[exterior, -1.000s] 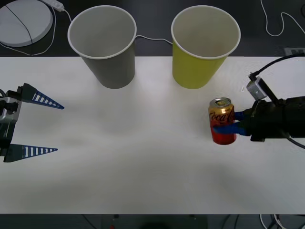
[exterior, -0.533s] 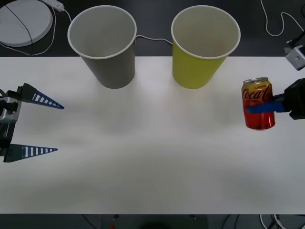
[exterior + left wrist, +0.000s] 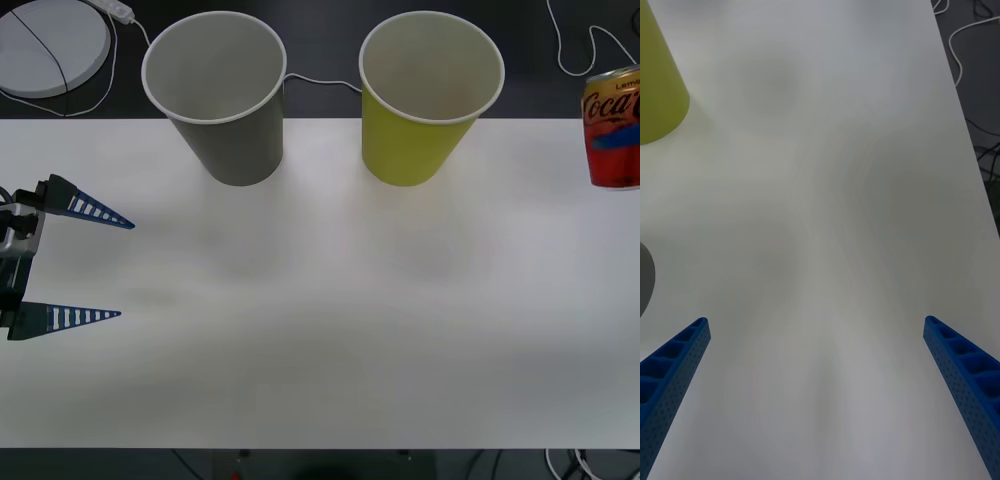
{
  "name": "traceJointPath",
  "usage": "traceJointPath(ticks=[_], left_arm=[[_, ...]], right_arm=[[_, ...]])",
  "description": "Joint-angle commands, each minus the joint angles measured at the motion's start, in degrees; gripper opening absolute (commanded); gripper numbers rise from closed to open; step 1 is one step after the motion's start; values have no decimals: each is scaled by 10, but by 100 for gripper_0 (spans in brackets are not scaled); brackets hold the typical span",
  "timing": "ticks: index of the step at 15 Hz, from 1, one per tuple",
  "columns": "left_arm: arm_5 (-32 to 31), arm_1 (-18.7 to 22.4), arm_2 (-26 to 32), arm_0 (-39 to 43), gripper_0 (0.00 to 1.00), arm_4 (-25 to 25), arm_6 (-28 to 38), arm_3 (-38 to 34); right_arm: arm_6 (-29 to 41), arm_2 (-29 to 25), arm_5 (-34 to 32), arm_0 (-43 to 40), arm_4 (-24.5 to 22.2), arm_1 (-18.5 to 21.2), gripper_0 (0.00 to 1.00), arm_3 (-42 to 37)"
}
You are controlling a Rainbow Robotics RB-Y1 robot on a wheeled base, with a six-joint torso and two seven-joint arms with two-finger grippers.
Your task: Put the can into the green bin and the plastic bottle into the gray bin
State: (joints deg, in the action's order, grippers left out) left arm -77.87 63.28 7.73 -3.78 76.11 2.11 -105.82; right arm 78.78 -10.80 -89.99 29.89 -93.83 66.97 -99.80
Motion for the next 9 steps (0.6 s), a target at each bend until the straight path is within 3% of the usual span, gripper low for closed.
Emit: traceJointPath(ticks=[1,5,9], left_arm=[[0,0,0,0,100,0,0,0],[0,0,0,0,100,0,0,0],[0,0,0,0,100,0,0,0]], right_arm=[[0,93,0,131,-28,1,0,60],[-7,230,0,305,-49,-32,0,182],[-27,295,0,402,-105,-96,0,256]])
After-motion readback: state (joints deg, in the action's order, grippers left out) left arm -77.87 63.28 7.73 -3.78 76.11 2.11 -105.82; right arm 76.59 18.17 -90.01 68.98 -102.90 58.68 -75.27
